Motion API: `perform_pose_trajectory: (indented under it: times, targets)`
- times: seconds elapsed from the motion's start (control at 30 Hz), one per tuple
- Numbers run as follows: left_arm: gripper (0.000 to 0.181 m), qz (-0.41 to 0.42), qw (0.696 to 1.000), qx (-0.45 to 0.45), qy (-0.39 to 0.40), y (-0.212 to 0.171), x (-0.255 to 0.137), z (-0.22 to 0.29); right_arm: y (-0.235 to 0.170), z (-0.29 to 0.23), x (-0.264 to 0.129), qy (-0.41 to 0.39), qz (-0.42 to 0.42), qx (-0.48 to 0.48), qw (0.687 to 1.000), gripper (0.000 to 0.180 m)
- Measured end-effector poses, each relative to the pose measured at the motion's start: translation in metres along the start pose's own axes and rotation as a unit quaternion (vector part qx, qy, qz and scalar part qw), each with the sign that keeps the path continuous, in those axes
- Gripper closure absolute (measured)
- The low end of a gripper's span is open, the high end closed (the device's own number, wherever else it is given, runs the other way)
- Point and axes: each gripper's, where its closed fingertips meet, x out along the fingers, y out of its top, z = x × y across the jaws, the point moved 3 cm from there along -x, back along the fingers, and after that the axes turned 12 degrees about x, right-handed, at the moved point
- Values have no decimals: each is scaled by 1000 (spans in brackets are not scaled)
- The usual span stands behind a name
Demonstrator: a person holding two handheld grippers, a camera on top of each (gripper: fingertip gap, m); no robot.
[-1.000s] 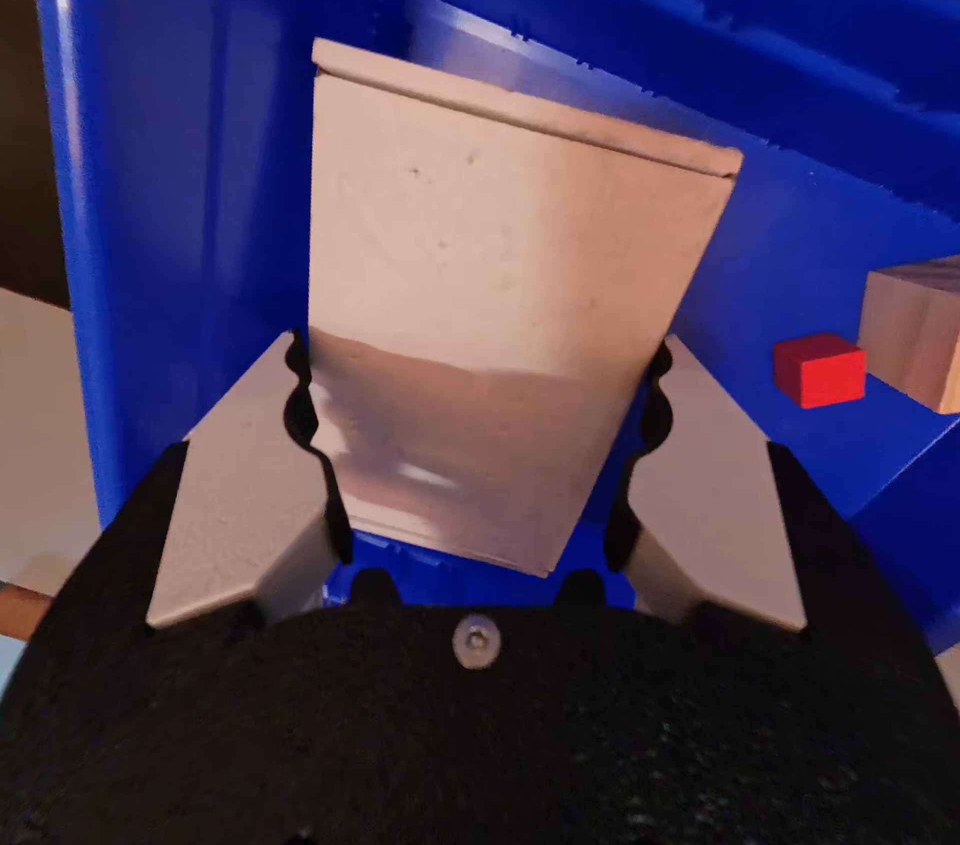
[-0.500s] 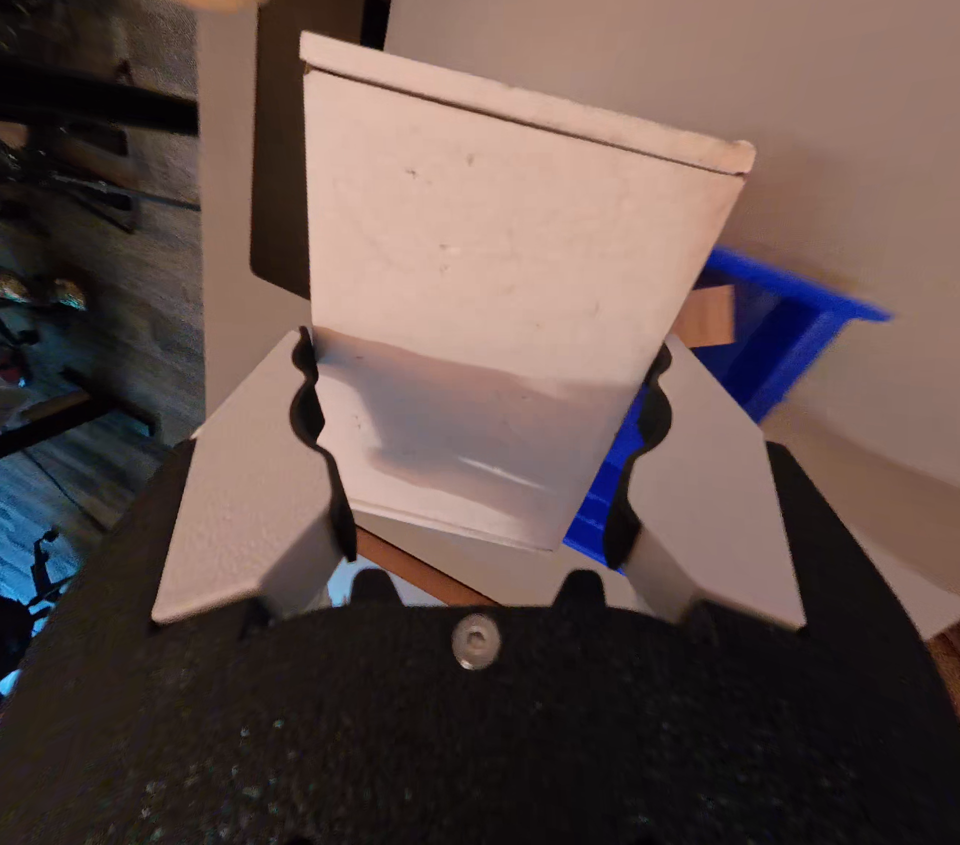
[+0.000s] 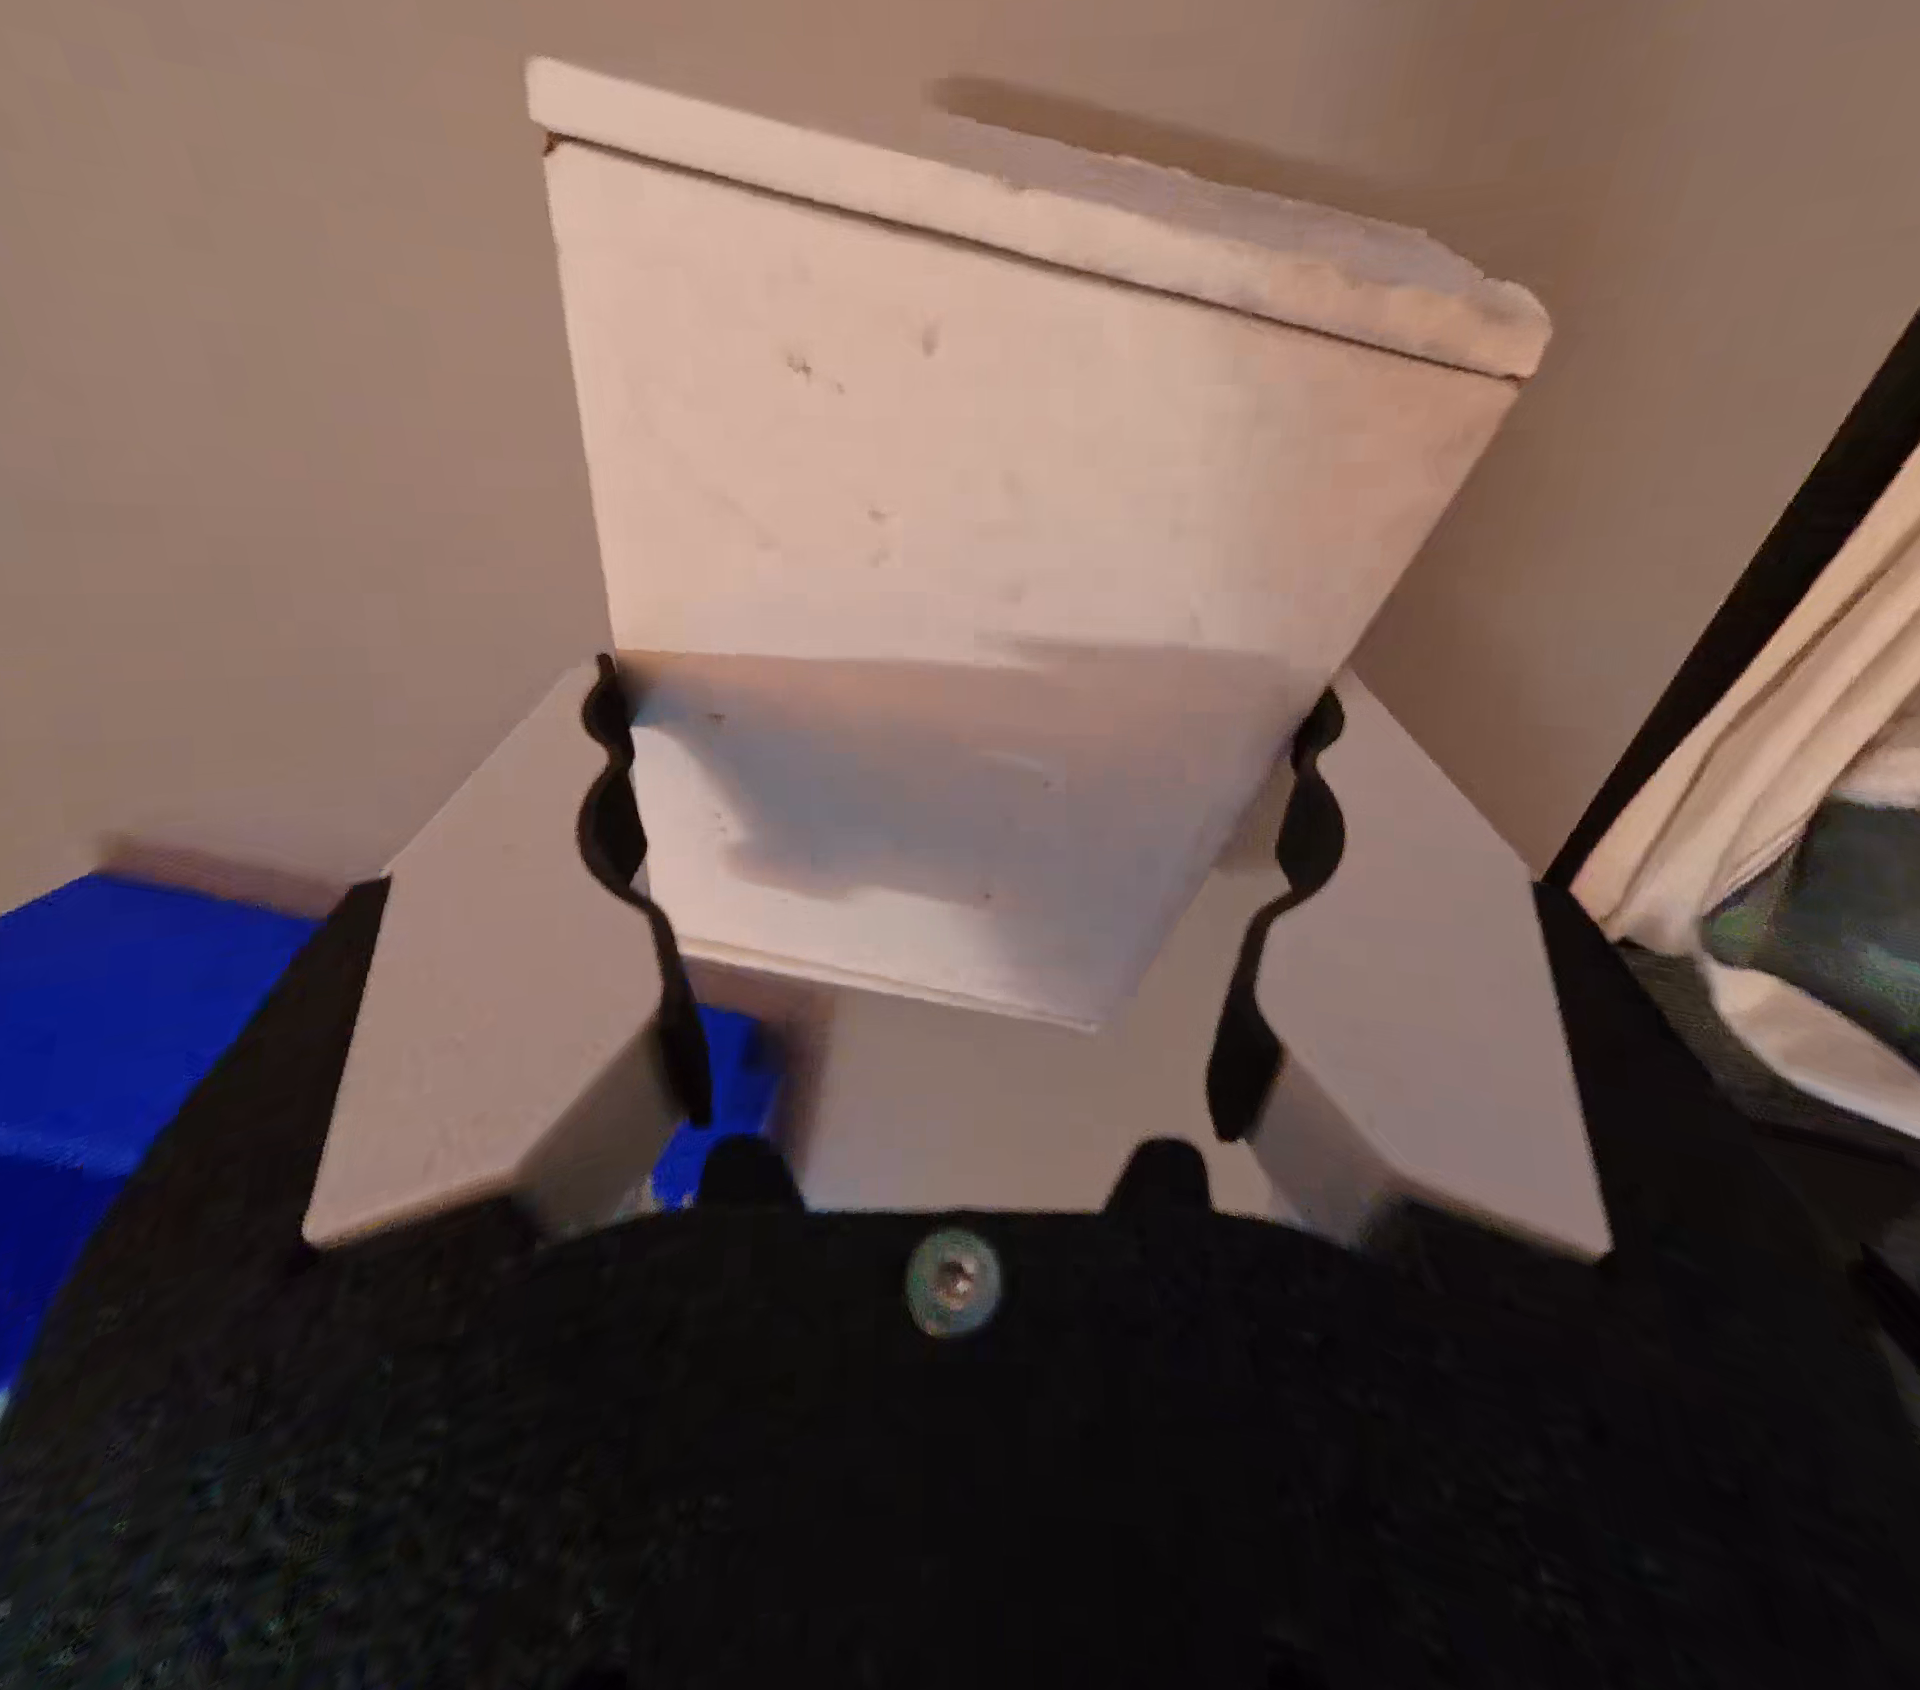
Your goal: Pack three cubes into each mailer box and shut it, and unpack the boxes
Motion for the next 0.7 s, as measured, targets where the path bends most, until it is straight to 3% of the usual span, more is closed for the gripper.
perform_pose_trajectory:
  times: [0.13, 0.33, 0.6, 0.7]
  targets:
    - [57, -21, 999, 22, 11, 23, 38, 14, -10, 7, -5, -25, -18, -20, 999, 82]
    - [56, -20, 999, 34, 18, 34, 60, 13, -35, 19, -2, -56, -78, -45, 994, 80]
    - [60, 55, 998, 11, 35, 35, 55, 8, -42, 23, 3, -69, -95, -55, 992, 80]
    - [70, 144, 989, -10, 15, 41, 32, 10, -43, 23, 4, -69, -97, -65, 991, 80]
